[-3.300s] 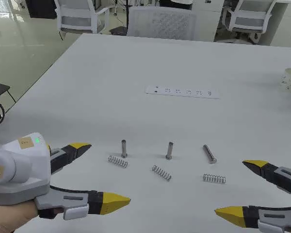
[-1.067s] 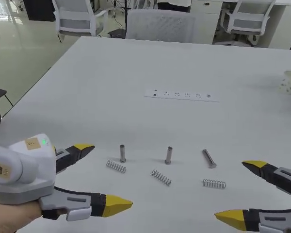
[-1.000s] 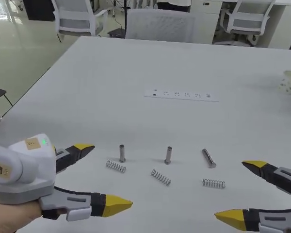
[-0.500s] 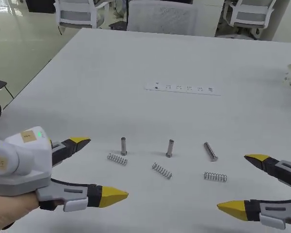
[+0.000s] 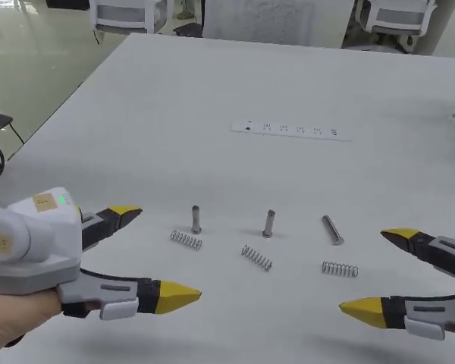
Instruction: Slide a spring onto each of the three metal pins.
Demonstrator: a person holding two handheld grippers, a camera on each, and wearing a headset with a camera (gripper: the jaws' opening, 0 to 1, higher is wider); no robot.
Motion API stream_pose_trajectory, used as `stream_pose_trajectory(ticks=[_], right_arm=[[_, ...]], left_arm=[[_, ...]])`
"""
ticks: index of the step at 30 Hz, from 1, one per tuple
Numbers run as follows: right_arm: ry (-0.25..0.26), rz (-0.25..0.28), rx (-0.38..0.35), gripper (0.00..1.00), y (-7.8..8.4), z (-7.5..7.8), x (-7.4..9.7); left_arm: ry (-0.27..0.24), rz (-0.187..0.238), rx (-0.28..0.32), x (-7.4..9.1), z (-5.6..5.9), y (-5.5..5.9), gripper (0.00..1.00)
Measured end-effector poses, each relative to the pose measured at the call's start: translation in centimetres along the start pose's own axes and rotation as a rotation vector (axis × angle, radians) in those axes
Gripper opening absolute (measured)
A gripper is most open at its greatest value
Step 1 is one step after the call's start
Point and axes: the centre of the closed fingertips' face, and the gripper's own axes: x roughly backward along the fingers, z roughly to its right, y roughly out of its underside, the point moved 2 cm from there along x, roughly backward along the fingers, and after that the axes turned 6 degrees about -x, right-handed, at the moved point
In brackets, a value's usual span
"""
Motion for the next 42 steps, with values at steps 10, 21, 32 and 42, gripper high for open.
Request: stream_pose_trajectory(ticks=[10, 21, 32, 42], right_arm=[[0.001, -0.019, 0.004, 0.84, -0.7, 1.8, -0.9], [0.005, -0.053, 0.006, 0.77, -2.2, 4.0, -2.5], [0.034, -0.128, -0.052, 0.64, -2.6, 6.1, -4.6], [0.092, -0.226, -0.126, 0.47, -2.0, 8.3, -6.3]], left_arm=[[-0.005, -0.009, 0.009, 0.1, -0.2, 0.5, 0.98], [-0.007, -0.016, 0.011, 0.1, -0.5, 0.8, 0.98], [-0.009, -0.020, 0.021, 0.3, -0.5, 1.1, 0.98], [-0.005, -0.026, 0.017, 0.3, -0.8, 1.0, 0.98]])
